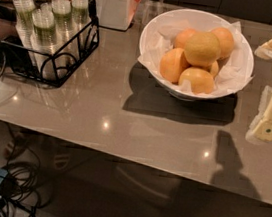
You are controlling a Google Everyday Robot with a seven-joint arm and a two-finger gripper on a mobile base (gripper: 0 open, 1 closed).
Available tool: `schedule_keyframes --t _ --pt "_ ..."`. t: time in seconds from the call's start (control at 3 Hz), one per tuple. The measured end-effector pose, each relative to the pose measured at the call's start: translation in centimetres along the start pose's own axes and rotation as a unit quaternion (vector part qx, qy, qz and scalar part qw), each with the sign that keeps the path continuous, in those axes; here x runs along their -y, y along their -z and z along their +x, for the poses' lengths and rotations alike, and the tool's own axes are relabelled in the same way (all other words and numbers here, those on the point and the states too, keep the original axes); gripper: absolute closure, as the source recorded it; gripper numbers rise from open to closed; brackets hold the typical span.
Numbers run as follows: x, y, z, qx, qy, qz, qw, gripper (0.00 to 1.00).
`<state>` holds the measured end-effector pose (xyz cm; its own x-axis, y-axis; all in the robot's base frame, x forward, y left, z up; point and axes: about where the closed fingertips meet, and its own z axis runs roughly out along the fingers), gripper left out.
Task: Pick orange from white bowl
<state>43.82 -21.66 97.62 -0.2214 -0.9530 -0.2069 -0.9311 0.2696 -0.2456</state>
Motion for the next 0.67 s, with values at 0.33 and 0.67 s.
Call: schedule_keyframes --t 0.33,0.67 --pt "0.0 0.0 0.0 0.000 0.000 0.001 1.0000 0.00" --pt "2.1 0.3 -1.5 0.005 0.035 0.009 0.9993 0.00"
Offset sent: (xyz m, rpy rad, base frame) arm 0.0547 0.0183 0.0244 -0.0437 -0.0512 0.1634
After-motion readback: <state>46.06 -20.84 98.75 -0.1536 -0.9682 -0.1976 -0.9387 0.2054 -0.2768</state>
